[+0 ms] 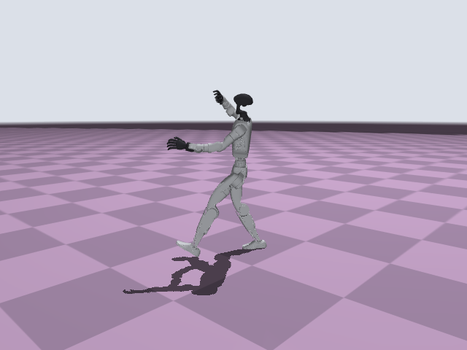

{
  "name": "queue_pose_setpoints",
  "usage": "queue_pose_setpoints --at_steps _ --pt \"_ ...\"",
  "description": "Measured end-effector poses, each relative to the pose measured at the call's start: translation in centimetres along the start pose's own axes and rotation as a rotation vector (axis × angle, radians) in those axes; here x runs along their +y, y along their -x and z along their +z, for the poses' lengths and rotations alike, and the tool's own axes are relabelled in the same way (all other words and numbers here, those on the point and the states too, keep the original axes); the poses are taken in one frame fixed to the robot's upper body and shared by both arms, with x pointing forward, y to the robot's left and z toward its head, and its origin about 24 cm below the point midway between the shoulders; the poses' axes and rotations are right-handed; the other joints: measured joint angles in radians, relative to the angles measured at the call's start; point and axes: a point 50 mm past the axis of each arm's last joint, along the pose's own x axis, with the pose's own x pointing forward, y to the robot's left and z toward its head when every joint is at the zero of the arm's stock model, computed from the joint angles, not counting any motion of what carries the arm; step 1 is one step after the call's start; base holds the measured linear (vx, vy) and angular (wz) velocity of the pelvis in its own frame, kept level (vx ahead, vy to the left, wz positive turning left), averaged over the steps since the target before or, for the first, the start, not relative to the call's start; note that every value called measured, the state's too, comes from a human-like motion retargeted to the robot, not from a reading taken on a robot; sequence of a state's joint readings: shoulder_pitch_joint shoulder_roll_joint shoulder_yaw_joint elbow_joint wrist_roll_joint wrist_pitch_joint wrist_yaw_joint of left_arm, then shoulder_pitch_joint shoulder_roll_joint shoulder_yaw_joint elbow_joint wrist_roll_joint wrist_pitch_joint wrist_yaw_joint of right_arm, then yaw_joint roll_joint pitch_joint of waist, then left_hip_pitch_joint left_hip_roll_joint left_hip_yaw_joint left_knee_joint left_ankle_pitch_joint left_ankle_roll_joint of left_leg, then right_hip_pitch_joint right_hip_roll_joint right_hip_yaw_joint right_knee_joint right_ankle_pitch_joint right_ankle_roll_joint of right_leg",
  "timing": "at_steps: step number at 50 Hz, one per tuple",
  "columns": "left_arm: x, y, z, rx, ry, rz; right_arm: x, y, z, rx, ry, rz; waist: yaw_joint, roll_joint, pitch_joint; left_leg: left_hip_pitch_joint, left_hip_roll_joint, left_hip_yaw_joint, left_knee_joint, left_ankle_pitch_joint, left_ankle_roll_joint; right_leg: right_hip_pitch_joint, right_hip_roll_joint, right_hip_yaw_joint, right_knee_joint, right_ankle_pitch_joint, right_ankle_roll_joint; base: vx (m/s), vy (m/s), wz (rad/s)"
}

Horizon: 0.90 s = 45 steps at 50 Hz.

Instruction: Kungfu

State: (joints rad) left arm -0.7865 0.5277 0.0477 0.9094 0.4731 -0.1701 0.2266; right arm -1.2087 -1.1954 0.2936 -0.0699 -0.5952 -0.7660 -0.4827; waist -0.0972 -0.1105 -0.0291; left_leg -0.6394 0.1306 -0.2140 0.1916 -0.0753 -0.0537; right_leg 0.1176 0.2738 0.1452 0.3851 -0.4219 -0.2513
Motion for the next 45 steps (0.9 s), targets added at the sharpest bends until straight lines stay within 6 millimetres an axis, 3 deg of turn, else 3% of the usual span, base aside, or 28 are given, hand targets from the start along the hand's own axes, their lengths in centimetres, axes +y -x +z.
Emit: queue_pose_setpoints --at_steps 3,5,7,9,11,15,17,20,22,24,27,29,30,32,33,35,37,38,40,42,45 --pt "5.8 -3.4 5.1 -0.035 0.026 0.198 0.9 -3.2 -0.1 -0.105 0.112 -0.036 -0.023 0.046 0.003 0.119 0.068 0.091 0.033 0.010 -0.078 0.103 -0.023 0.022 0.080 -0.027 0.004 0.84 0.17 -2.64" --pt "8.1 -4.6 7.8 -0.046 0.001 0.243 1.1 -4.7 0.5 -0.180 0.157 -0.032 -0.071 0.065 -0.049 0.147 0.118 0.249 0.106 0.183 -0.099 0.121 -0.064 0.041 0.138 -0.012 0.048 1.00 0.32 -1.89" --pt "7.9 -5.0 10.1 -0.046 -0.060 0.216 2.3 -5.0 1.2 -0.200 0.204 0.017 -0.111 0.102 -0.108 0.054 -0.005 0.005 0.312 0.145 -0.103 0.096 -0.105 0.034 0.183 0.067 0.153 1.02 0.31 -1.66" --pt "8.2 -5.0 11.8 -0.061 -0.157 0.198 3.3 -5.3 1.7 -0.191 0.231 0.036 -0.092 0.117 -0.105 0.116 0.070 0.149 0.353 0.073 -0.085 0.089 -0.183 0.016 0.228 0.127 0.258 0.65 0.23 -2.80" --pt "7.5 -4.7 13.6 -0.101 -0.257 0.168 5.0 -4.8 2.3 -0.179 0.239 0.098 -0.099 0.156 -0.107 0.181 0.185 0.274 0.366 0.017 -0.091 0.083 -0.237 -0.099 0.187 0.227 0.309 0.30 0.11 -2.62" --pt "5.0 -3.5 13.5 -0.139 -0.466 0.012 8.2 -3.5 3.6 -0.109 0.211 0.158 -0.106 0.172 -0.123 0.343 0.265 0.529 0.309 -0.008 -0.102 0.033 -0.407 -0.347 0.116 0.352 0.420 0.11 -0.06 -3.06" --pt "3.5 -2.8 12.1 -0.120 -0.581 -0.131 10.3 -2.2 3.9 -0.030 0.177 0.228 -0.167 0.196 -0.121 0.410 0.283 0.632 0.262 -0.002 -0.107 0.015 -0.464 -0.523 0.059 0.361 0.425 -0.14 -0.10 -2.22" --pt "3.2 -1.1 8.2 -0.068 -0.828 -0.305 14.1 -0.4 5.2 0.196 -0.064 0.257 -0.240 0.242 -0.091 0.481 0.288 0.724 0.226 0.016 -0.134 -0.030 -0.530 -0.734 -0.013 0.335 0.308 -0.46 -0.13 -2.81" --pt "3.8 0.8 4.5 0.004 -0.988 -0.440 16.6 -0.4 8.1 0.243 -0.387 0.247 -0.232 0.282 -0.047 0.533 0.278 0.752 0.201 0.060 -0.184 -0.121 -0.575 -0.735 -0.007 0.339 0.247 -0.61 0.23 -4.21" --pt "3.7 3.6 0.1 0.096 -1.085 -0.671 18.3 -1.4 11.9 0.209 -0.697 0.192 -0.208 0.314 0.005 0.580 0.194 0.744 0.156 0.120 -0.208 -0.289 -0.627 -0.549 0.038 0.379 0.302 -0.69 0.51 -4.67" --pt "0.5 10.0 -7.3 0.237 -1.117 -1.138 20.0 -2.7 18.4 0.151 -1.106 0.109 -0.164 0.382 0.113 0.645 0.068 0.613 0.112 0.169 -0.208 -0.530 -0.597 -0.244 0.079 0.430 0.372 -0.56 0.60 -5.11" --pt "-2.7 16.2 -12.1 0.325 -1.107 -1.529 21.4 -2.4 23.8 0.190 -1.348 0.158 -0.086 0.418 0.210 0.703 -0.021 0.443 0.126 0.155 -0.208 -0.645 -0.549 -0.156 0.073 0.473 0.393 -0.36 0.46 -6.42" --pt "-4.2 20.0 -14.3 0.377 -1.099 -1.760 21.9 -2.2 27.1 0.218 -1.478 0.209 -0.037 0.430 0.260 0.737 -0.085 0.349 0.140 0.140 -0.208 -0.706 -0.508 -0.098 0.074 0.485 0.399 -0.11 0.42 -6.48" --pt "-6.2 26.1 -16.7 0.437 -1.120 -2.101 21.8 -2.2 32.1 0.247 -1.659 0.280 0.042 0.436 0.320 0.801 -0.161 0.230 0.162 0.071 -0.208 -0.779 -0.342 0.058 0.100 0.481 0.397 0.10 0.24 -5.96" --pt "-7.0 29.6 -17.5 0.461 -1.125 -2.270 21.3 -2.4 34.7 0.233 -1.736 0.322 0.093 0.433 0.353 0.830 -0.198 0.179 0.180 0.013 -0.208 -0.816 -0.237 0.127 0.125 0.483 0.411 0.25 0.08 -6.01" --pt "-8.7 36.5 -17.8 0.499 -1.041 -2.526 19.6 -3.2 38.0 0.073 -1.801 0.369 0.160 0.454 0.420 0.871 -0.248 0.127 0.241 -0.121 -0.208 -0.895 -0.046 0.173 0.165 0.531 0.460 0.32 0.10 -5.13" --pt "-10.2 41.4 -16.5 0.493 -0.833 -2.741 17.6 -4.1 38.8 -0.313 -1.736 0.396 0.069 0.438 0.458 0.885 -0.251 0.109 0.259 -0.231 -0.208 -0.982 -0.017 0.092 0.223 0.542 0.466 0.07 0.02 -1.74" --pt "-11.2 42.2 -15.5 0.475 -0.688 -2.790 17.4 -3.8 39.2 -0.427 -1.709 0.465 -0.006 0.433 0.479 0.869 -0.226 0.126 0.262 -0.276 -0.208 -1.023 -0.025 0.058 0.257 0.526 0.457 -0.15 -0.35 0.11" --pt "-12.6 41.7 -14.4 0.491 -0.499 -2.768 17.8 -3.1 40.3 -0.483 -1.727 0.626 -0.119 0.450 0.511 0.846 -0.148 0.176 0.254 -0.341 -0.208 -1.104 -0.019 0.003 0.321 0.498 0.426 -0.18 -0.65 0.70" --pt "-13.0 40.6 -14.5 0.502 -0.508 -2.700 18.2 -2.9 40.1 -0.392 -1.802 0.642 -0.152 0.465 0.523 0.838 -0.104 0.173 0.270 -0.376 -0.208 -1.134 -0.011 -0.039 0.363 0.464 0.396 -0.03 -0.53 0.34" --pt "-12.7 38.6 -15.1 0.516 -0.568 -2.643 18.9 -3.1 38.3 -0.226 -1.861 0.519 -0.141 0.484 0.528 0.834 -0.093 0.150 0.304 -0.390 -0.208 -1.155 0.017 -0.044 0.415 0.445 0.380 0.05 -0.18 0.26"
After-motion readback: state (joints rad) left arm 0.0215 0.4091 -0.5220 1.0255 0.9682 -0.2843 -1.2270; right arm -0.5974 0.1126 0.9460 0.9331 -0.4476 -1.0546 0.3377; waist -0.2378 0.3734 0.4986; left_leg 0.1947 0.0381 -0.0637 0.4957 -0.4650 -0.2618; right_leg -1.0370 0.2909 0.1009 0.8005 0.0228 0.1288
